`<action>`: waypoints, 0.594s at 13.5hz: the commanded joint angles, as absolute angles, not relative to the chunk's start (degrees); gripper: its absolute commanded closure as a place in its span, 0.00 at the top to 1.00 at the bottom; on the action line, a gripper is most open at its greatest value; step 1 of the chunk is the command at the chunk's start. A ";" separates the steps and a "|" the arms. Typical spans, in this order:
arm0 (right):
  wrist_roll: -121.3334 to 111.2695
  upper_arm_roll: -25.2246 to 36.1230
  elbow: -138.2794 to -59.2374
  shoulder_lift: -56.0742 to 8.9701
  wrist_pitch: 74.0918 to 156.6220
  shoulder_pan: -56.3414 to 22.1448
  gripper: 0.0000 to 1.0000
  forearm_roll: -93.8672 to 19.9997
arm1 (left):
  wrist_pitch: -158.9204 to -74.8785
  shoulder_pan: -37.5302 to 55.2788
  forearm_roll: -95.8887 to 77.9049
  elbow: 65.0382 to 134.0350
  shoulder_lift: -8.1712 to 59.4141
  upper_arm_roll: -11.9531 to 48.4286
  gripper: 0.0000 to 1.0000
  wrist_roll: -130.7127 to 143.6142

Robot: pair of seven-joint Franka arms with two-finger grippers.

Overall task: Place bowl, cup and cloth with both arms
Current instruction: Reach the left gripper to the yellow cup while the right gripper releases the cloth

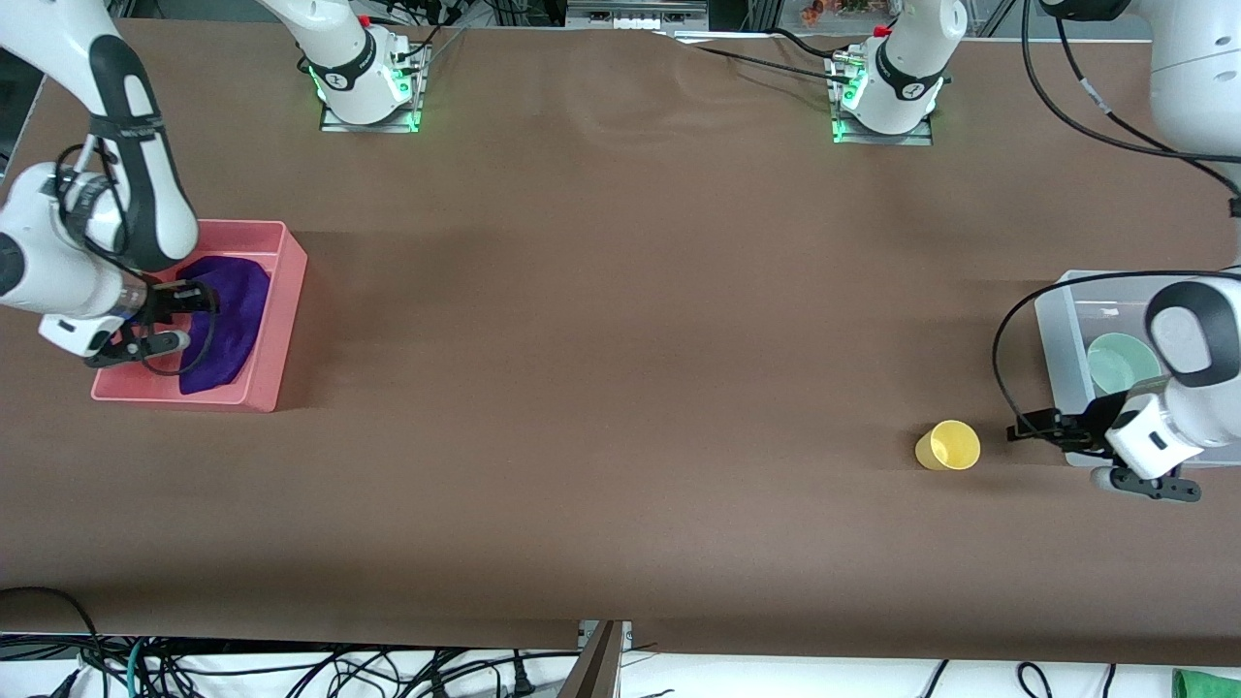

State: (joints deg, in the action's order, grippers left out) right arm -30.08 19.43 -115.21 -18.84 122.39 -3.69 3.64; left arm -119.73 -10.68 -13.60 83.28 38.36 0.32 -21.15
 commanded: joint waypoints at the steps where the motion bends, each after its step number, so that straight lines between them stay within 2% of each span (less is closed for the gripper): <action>1: -27.44 16.01 -105.94 -17.32 109.82 -3.43 1.00 3.25 | -125.67 -7.75 -14.94 85.51 40.51 0.44 0.90 -15.76; 2: -25.07 14.60 -103.47 -16.79 107.17 -3.43 1.00 3.25 | -127.68 -6.69 -14.77 87.08 40.69 0.44 0.78 -14.43; 3: -22.87 12.85 -101.45 -15.83 104.70 -3.43 1.00 3.25 | -130.05 -6.77 -14.77 89.27 40.69 0.44 0.51 -14.50; 6: -13.84 7.14 -97.48 -12.41 97.41 -3.43 1.00 3.25 | -131.22 -6.59 -14.77 90.62 40.78 0.44 0.00 -14.33; 8: -8.02 3.18 -96.33 -9.68 94.84 -3.43 1.00 3.25 | -130.61 -6.59 -14.85 90.35 40.61 0.44 0.00 -13.89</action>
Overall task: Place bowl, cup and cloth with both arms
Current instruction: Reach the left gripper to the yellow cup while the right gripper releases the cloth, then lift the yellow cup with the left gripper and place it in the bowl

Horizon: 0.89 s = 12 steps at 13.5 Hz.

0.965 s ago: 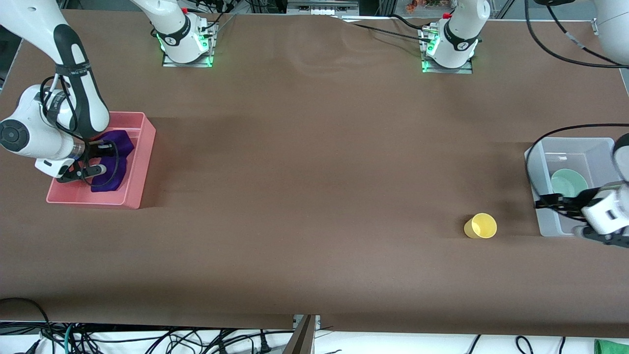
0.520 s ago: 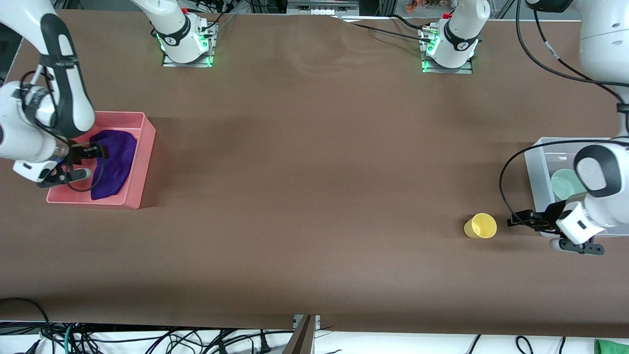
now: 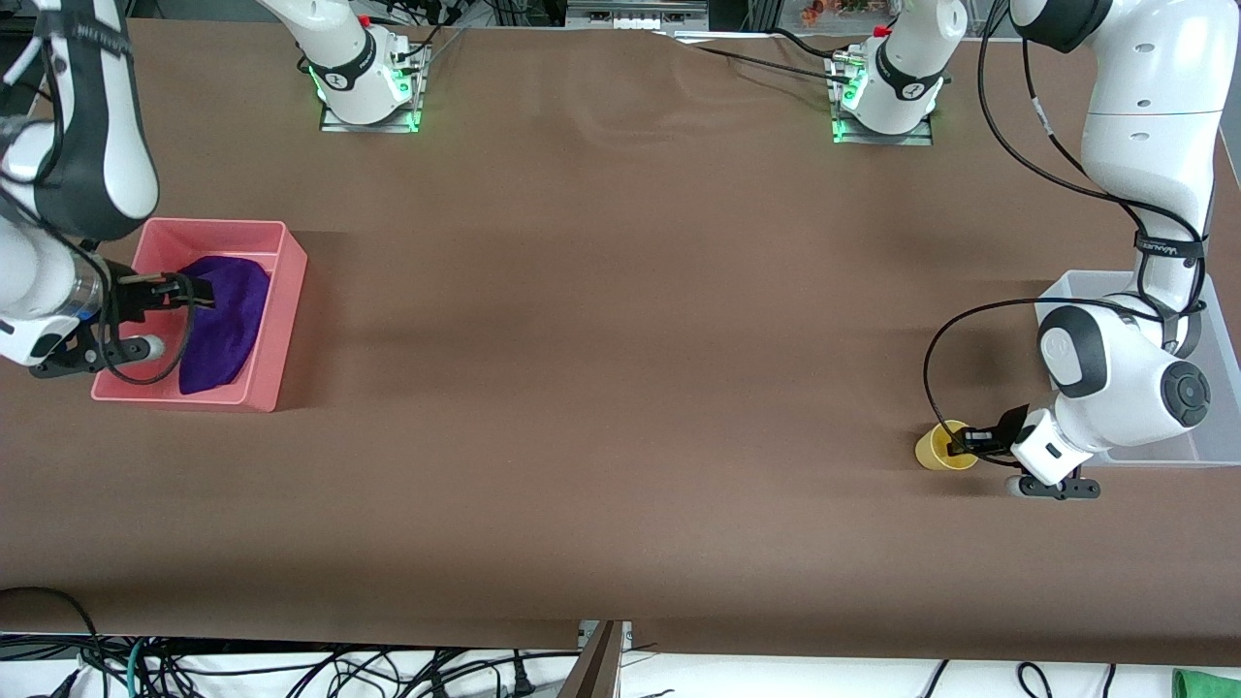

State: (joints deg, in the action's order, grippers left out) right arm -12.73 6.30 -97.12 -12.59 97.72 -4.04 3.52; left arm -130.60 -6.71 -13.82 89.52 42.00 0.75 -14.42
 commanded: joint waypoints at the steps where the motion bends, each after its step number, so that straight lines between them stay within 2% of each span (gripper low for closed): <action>1: -7.48 2.38 -95.81 -8.28 93.53 -3.43 1.00 3.16 | -130.43 -6.50 -14.77 90.26 40.34 0.44 0.00 -12.93; 3: -7.21 -0.86 -93.53 -6.07 91.33 -3.52 1.00 3.34 | -125.45 -7.20 -14.24 89.48 38.07 0.09 0.00 -12.83; 5: -7.64 -1.14 -92.38 -5.19 90.09 -3.52 1.00 3.26 | -119.47 -8.17 -14.15 89.12 34.03 -0.70 0.00 -12.57; 8: -7.82 0.09 -87.03 -5.45 86.49 -3.52 1.00 3.34 | -108.15 -8.44 -12.67 87.20 27.53 -6.66 0.00 -15.01; 10: -8.00 0.09 -86.57 -5.36 87.01 -3.52 1.00 3.25 | -100.84 -8.44 -8.81 84.82 25.67 -10.44 0.00 -21.93; 12: -8.26 0.09 -86.57 -5.10 87.01 -3.52 1.00 3.34 | -98.44 -8.52 -6.86 84.64 25.05 -15.44 0.00 -31.33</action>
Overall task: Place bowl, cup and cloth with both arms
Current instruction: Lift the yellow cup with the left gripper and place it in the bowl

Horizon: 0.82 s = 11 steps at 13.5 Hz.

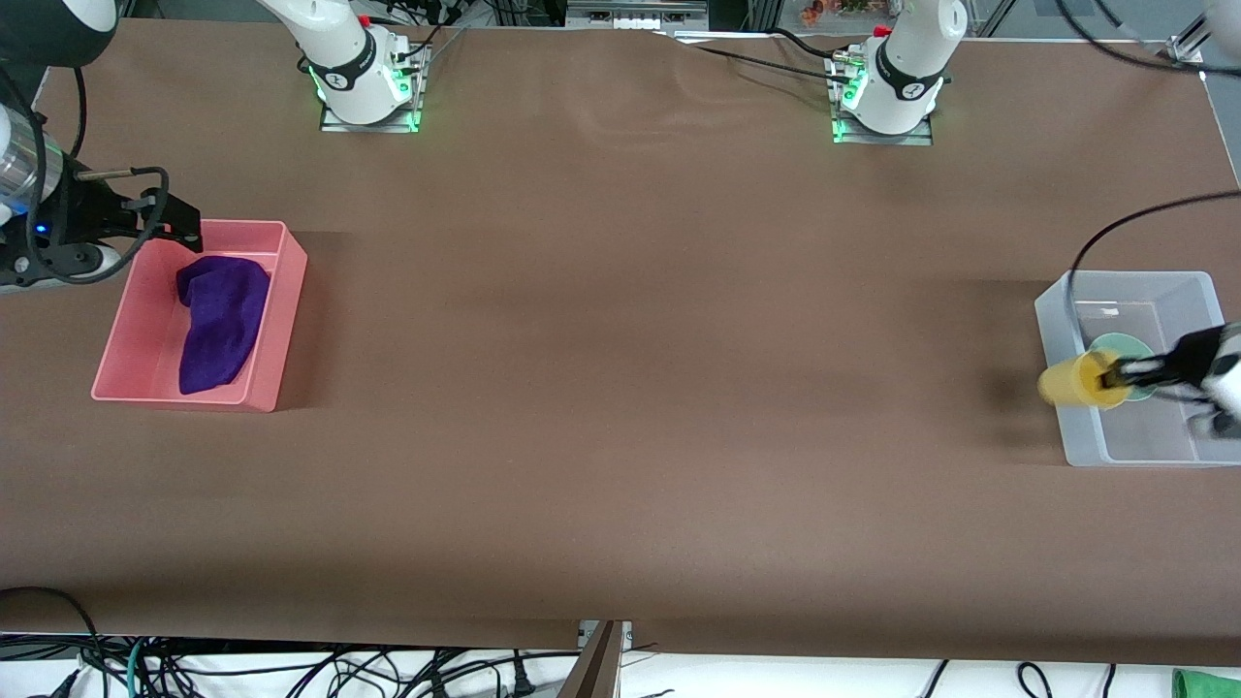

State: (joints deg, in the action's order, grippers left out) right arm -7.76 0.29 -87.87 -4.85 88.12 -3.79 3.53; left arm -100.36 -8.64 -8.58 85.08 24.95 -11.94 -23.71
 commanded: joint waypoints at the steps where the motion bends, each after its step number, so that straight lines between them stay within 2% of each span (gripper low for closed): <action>1: -7.65 0.00 -86.57 -5.01 86.49 -3.43 1.00 3.25 | -98.79 -8.53 -6.86 84.64 25.57 -17.90 0.00 -35.47; 2: -7.65 0.09 -86.83 -5.01 86.05 -3.43 1.00 3.08 | -99.66 -9.31 -6.86 84.64 26.01 -19.76 0.00 -39.51; 6: -3.87 1.14 -86.75 -5.01 83.15 -3.16 1.00 0.44 | -108.17 -16.34 -7.82 86.65 32.33 -19.60 0.00 -49.47; 8: -5.00 1.14 -86.75 -5.10 83.32 -3.16 1.00 0.88 | -114.93 -18.27 -11.39 90.07 34.10 -18.73 0.00 -53.15; 11: -5.19 1.14 -86.66 -5.62 83.85 -3.25 1.00 0.88 | -115.84 -18.54 -16.08 90.61 36.29 -18.72 0.00 -53.96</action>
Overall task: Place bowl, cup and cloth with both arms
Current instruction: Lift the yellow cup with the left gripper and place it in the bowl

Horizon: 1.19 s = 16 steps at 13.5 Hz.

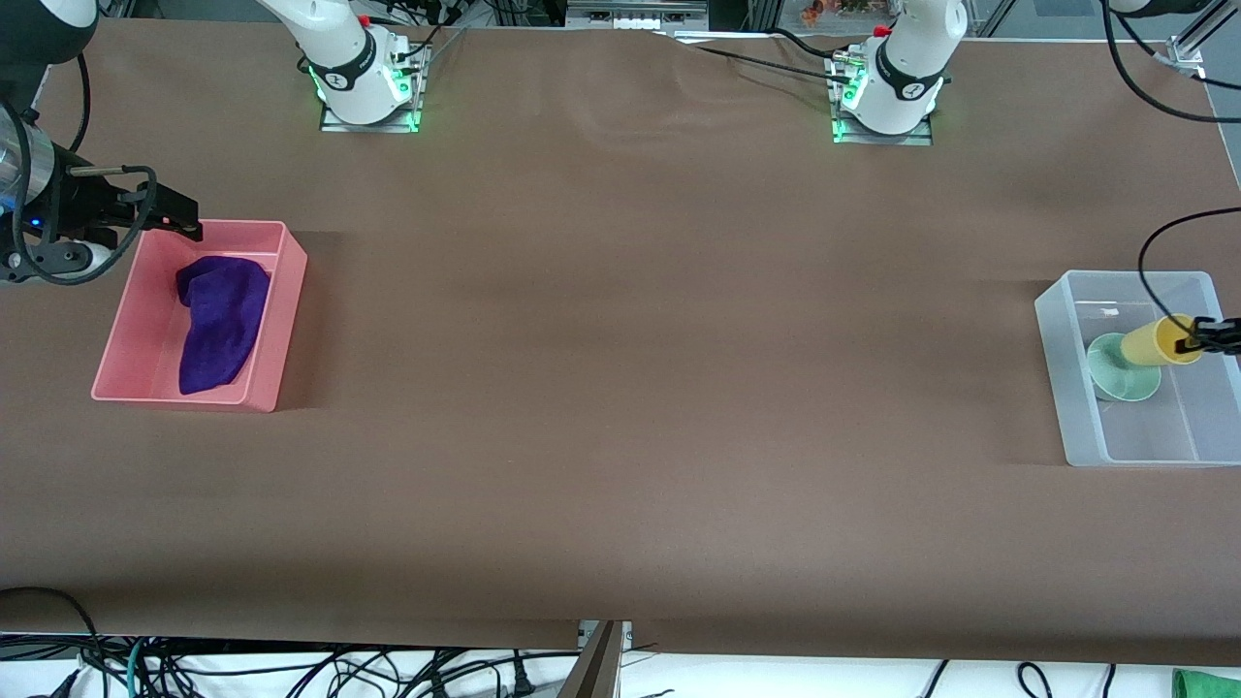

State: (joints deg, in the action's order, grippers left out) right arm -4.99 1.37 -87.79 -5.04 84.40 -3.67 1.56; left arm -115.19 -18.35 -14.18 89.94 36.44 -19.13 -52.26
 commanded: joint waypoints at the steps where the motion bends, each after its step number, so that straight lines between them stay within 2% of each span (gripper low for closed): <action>1: -5.27 1.23 -86.49 -5.71 83.67 -3.16 1.00 0.97 | -116.80 -18.89 -16.17 90.62 36.91 -18.72 0.00 -54.57; 3: -5.19 1.14 -86.22 -5.89 83.76 -3.25 1.00 0.97 | -117.42 -18.98 -16.17 90.62 37.53 -18.63 0.00 -55.20; 4: -5.19 1.14 -85.96 -6.06 83.85 -3.25 1.00 0.97 | -117.42 -18.90 -16.17 90.53 37.88 -18.63 0.15 -55.54; 5: -5.19 1.14 -85.09 -6.50 83.50 -3.25 1.00 0.88 | -117.33 -18.81 -16.08 90.61 37.88 -18.63 0.78 -57.37; 6: -5.27 1.14 -84.99 -6.68 83.41 -3.25 1.00 0.97 | -116.99 -18.72 -16.08 90.44 37.62 -18.63 1.00 -58.96; 10: -5.18 1.14 -84.90 -6.77 83.50 -3.25 1.00 0.97 | -114.71 -17.50 -15.38 89.47 33.15 -18.63 1.00 -57.93; 13: -5.10 1.23 -84.90 -6.86 83.41 -3.25 1.00 0.88 | -104.98 -14.69 -10.40 83.96 30.07 -18.37 1.00 -51.10; 16: -5.10 1.14 -84.90 -6.86 83.50 -3.25 1.00 0.88 | -96.44 -8.11 -5.46 79.37 27.96 -18.19 1.00 -39.94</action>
